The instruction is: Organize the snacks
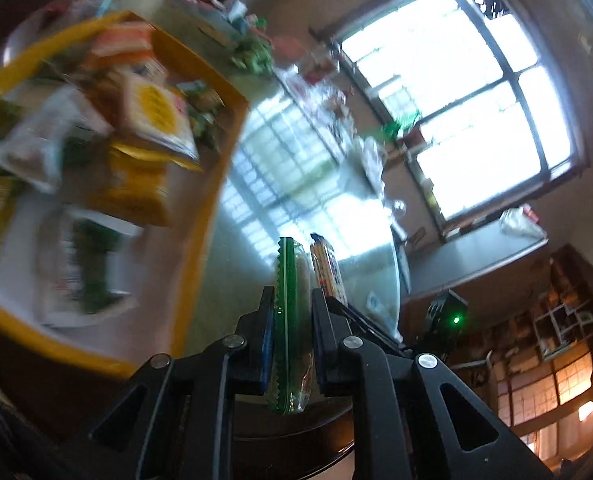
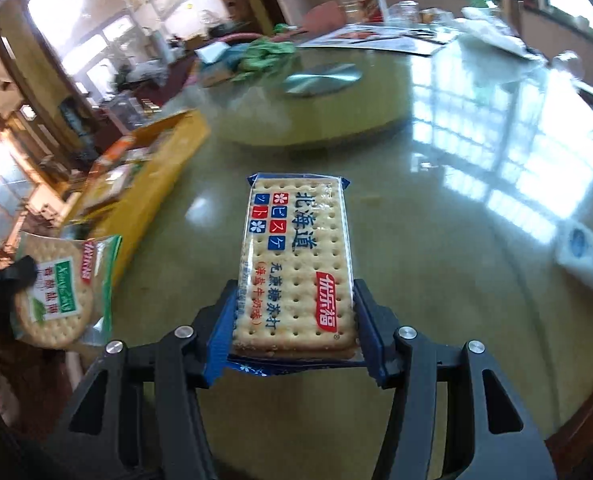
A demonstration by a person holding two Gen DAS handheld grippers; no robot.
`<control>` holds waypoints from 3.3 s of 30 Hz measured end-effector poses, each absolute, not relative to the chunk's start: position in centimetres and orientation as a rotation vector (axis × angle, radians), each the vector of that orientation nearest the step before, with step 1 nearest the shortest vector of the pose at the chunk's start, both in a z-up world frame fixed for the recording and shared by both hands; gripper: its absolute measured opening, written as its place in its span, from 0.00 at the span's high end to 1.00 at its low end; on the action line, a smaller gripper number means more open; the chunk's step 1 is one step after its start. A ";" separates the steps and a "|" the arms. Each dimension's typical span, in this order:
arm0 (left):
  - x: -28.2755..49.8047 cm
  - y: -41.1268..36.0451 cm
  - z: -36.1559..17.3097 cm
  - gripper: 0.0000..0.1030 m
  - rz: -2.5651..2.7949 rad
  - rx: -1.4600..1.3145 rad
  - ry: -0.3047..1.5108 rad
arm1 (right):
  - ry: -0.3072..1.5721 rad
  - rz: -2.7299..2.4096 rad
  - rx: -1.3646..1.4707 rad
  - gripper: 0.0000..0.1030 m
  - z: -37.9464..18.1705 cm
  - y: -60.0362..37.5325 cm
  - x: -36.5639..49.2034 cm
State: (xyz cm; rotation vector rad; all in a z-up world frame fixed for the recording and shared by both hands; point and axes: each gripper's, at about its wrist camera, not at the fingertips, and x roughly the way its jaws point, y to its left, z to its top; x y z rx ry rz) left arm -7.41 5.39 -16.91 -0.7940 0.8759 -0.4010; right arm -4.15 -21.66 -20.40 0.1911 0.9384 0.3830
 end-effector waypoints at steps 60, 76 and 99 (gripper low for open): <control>-15.0 6.9 -13.9 0.24 0.430 0.068 0.605 | 0.772 0.595 0.076 0.16 -15.1 -4.8 -9.5; -20.0 3.4 -12.2 0.22 0.415 0.099 0.582 | 0.749 0.633 0.145 0.12 -13.0 -7.3 -14.7; -23.4 4.7 -12.3 0.22 0.437 0.032 0.552 | 0.707 0.593 0.067 0.12 -12.1 -6.3 -19.5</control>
